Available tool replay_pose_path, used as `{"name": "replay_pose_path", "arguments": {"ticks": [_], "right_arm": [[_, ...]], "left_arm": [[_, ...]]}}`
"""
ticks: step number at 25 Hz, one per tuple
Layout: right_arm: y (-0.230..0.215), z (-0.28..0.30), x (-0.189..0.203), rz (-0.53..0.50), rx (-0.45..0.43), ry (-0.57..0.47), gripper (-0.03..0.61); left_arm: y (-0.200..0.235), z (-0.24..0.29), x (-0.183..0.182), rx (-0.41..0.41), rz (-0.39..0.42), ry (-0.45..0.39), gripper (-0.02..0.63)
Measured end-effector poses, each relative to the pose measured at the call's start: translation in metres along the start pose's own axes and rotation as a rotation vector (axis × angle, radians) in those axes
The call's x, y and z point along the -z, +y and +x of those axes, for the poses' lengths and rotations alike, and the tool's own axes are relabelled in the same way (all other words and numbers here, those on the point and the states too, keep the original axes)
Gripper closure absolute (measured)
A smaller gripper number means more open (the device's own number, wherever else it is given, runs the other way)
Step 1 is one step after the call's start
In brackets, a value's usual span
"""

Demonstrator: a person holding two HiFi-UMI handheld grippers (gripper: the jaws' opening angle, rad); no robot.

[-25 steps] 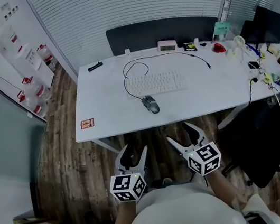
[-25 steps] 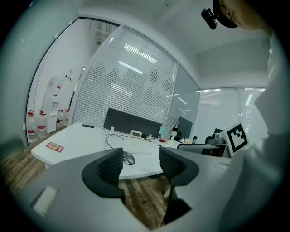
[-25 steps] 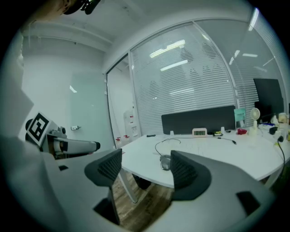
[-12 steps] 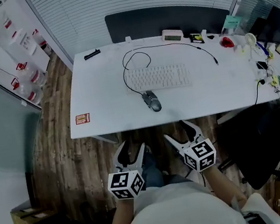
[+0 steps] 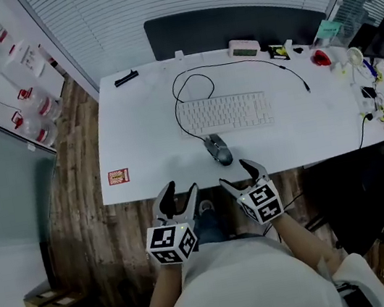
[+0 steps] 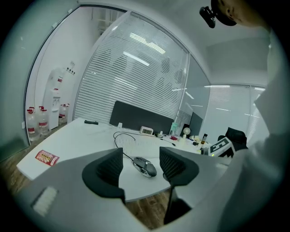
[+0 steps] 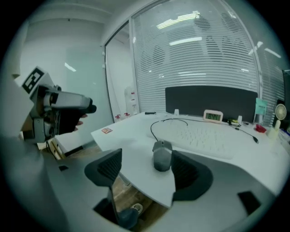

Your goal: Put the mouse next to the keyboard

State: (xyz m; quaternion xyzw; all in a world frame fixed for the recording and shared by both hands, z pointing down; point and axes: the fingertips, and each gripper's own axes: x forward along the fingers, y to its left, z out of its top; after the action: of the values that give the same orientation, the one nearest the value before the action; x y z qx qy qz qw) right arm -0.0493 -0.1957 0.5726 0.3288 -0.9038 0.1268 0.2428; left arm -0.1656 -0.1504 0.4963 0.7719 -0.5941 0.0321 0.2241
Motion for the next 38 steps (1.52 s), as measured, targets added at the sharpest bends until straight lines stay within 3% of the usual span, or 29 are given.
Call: {"name": "replay_pose_path", "arguments": {"ticks": [8,20,24,33,38], "right_arm": [[-0.023,0.065,0.019,-0.028,0.035,0.152,0.242],[-0.054,0.118,0.034,0.02,0.088,0.254,0.238],[-0.049,0.121,0.035,-0.011,0.049,0.295,0.272],[-0.043,0.121,0.028,0.02,0.044,0.306,0.285],[-0.045,0.103,0.003,0.044,0.06,0.244,0.285]], "left_arm": [[0.034,0.033,-0.021,0.025,-0.003,0.01,0.374],[0.084,0.066,-0.035,0.036,-0.017,0.032,0.374],[0.095,0.073,-0.033,0.038,-0.01,0.056,0.374],[0.102,0.089,-0.043,0.085,-0.005,0.053,0.374],[0.097,0.092,-0.041,0.109,-0.008,0.075,0.374]]}}
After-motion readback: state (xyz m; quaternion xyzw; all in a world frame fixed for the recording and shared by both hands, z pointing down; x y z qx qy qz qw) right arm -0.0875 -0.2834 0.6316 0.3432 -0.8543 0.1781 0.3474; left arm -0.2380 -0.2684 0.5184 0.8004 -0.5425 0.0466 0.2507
